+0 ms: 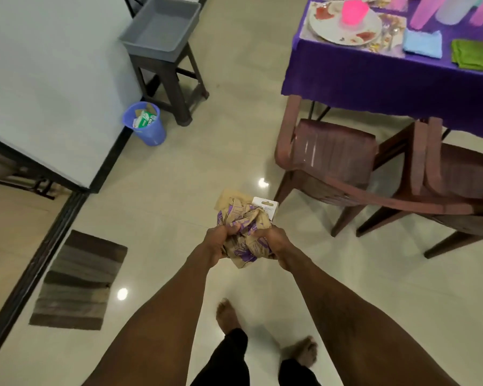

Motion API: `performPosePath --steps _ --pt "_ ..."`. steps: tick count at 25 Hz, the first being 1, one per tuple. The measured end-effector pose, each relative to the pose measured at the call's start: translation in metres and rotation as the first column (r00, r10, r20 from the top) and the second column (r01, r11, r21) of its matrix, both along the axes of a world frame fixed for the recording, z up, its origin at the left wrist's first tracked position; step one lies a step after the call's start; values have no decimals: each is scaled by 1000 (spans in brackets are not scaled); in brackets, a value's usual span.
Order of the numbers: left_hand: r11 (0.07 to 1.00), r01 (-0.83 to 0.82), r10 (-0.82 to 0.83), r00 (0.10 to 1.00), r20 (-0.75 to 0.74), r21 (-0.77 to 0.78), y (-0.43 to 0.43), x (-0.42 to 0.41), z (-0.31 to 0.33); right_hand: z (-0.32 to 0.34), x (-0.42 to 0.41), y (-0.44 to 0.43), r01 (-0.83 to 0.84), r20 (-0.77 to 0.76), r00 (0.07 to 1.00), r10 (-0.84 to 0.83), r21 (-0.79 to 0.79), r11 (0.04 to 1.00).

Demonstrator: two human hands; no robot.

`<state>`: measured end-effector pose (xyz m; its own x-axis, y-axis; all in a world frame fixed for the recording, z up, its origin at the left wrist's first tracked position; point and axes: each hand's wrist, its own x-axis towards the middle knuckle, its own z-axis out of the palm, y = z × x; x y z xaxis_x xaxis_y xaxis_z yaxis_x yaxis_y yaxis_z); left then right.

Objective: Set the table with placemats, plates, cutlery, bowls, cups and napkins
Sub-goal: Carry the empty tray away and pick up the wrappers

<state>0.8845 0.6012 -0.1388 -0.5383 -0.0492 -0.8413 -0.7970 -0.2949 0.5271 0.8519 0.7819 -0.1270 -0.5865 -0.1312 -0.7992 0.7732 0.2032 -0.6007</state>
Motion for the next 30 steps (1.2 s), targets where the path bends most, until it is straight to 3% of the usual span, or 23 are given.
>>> performPosePath --steps 12,23,30 --pt "932 -363 363 931 -35 0 -242 -119 18 20 -157 -249 -132 -50 991 127 -95 987" --pt "844 -536 535 841 -77 6 -435 -316 20 14 -381 -460 -186 -31 983 183 -133 974" --pt "825 -565 565 825 -7 -27 -559 -440 -31 -29 -499 -591 -144 19 989 145 -78 987"
